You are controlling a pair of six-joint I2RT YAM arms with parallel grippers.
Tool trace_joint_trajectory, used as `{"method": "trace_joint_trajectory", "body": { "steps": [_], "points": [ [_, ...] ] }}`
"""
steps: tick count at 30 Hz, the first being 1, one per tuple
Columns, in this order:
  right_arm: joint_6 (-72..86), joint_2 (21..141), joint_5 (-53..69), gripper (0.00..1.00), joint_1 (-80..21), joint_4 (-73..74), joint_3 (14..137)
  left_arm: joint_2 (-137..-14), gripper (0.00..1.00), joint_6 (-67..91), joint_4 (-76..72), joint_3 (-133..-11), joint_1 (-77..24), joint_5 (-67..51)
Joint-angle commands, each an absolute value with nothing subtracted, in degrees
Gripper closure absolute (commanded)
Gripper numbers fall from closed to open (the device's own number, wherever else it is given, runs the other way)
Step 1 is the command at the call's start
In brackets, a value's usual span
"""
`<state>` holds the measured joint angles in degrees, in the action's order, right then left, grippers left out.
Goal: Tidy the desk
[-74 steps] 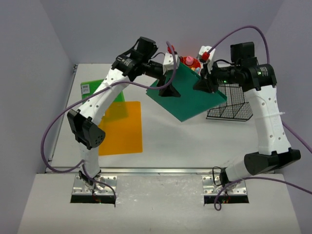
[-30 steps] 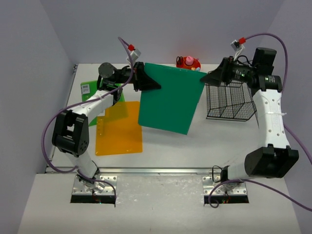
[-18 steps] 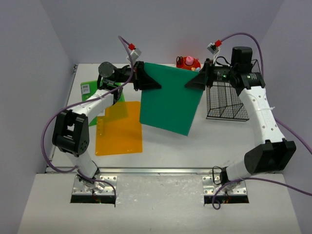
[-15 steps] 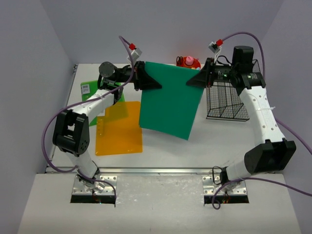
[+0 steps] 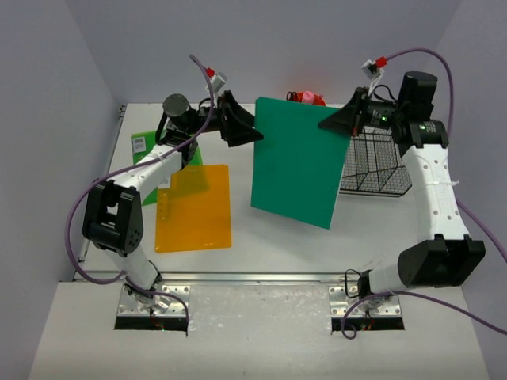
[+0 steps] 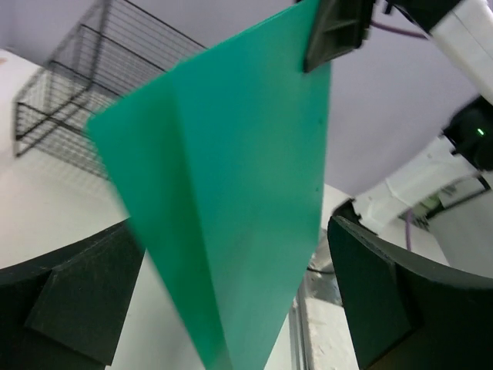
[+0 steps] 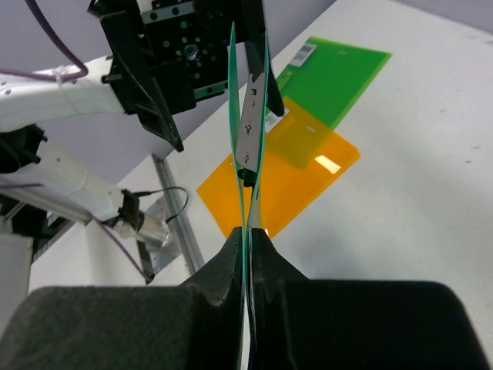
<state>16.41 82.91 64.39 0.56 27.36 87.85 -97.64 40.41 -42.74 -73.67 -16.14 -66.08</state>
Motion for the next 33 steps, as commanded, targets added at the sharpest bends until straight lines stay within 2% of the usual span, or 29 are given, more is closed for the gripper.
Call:
{"method": "trace_joint_trajectory", "body": {
  "steps": [1,6,14,21,27,33],
  "points": [
    [20.5,78.1,65.0,1.0,6.2,22.3,89.7,-93.0,0.0,35.0,-36.2,-75.0,-11.8,-55.6],
    [22.1,75.2,62.6,1.0,10.8,19.4,89.8,-90.9,0.0,30.3,-32.1,-73.8,-8.9,-45.6],
    [27.1,74.5,55.1,1.0,20.2,9.6,96.0,-89.9,0.0,28.1,-31.1,-71.8,-8.6,-44.0],
    [21.5,75.9,38.4,1.0,28.3,7.8,101.7,-90.4,0.0,27.3,-30.2,-72.1,-8.9,-39.5],
    [14.7,78.5,29.1,1.0,31.5,6.5,105.0,-89.9,0.0,20.6,-29.0,-72.0,-11.0,-35.1],
    [9.7,79.6,22.8,1.0,32.5,3.9,103.2,-90.2,0.0,19.7,-30.0,-71.2,-11.9,-34.1]
  ]
}}
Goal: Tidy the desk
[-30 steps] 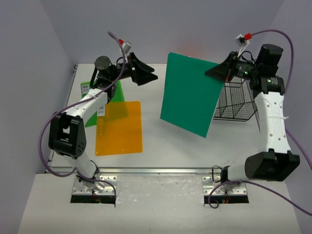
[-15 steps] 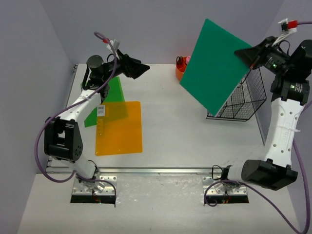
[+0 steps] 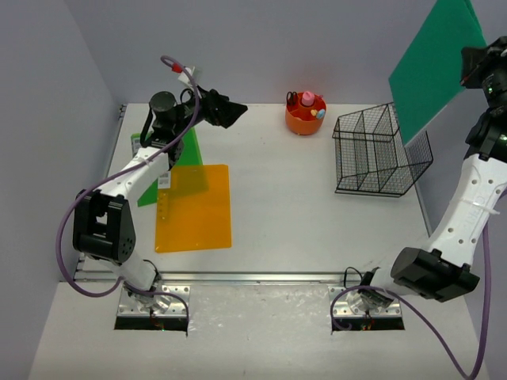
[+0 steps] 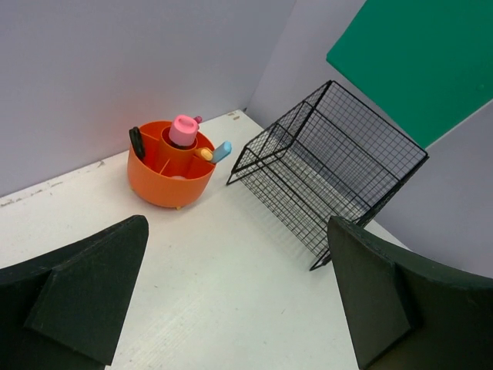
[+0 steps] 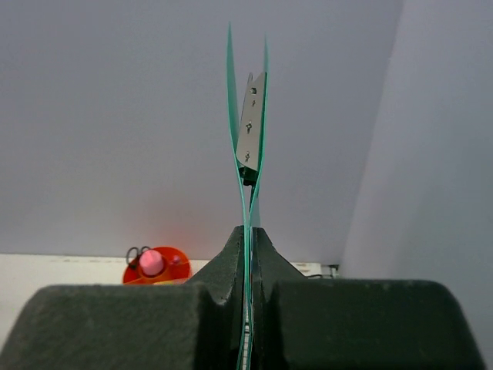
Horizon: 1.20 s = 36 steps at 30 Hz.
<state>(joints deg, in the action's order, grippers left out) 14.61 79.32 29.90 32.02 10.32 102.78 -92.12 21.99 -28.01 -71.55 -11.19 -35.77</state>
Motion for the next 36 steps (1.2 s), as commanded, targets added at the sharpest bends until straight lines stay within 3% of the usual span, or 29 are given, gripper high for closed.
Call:
{"method": "trace_joint_trajectory", "body": {
  "steps": [1,15,21,36],
  "points": [
    [9.2,79.9,22.3,1.0,32.6,3.7,103.1,-90.4,0.0,19.7,-30.1,-71.1,-11.9,-34.0],
    [8.2,81.2,18.9,1.0,32.6,-2.5,95.1,-92.8,0.0,19.6,-30.9,-71.7,-11.8,-35.1],
    [8.7,79.1,18.3,1.0,32.5,-5.0,88.1,-93.2,0.0,19.3,-29.9,-71.7,-11.7,-35.2],
    [9.6,72.6,20.3,1.0,32.6,-2.6,84.5,-94.1,0.0,20.6,-29.0,-71.9,-11.8,-35.7]
  ]
}}
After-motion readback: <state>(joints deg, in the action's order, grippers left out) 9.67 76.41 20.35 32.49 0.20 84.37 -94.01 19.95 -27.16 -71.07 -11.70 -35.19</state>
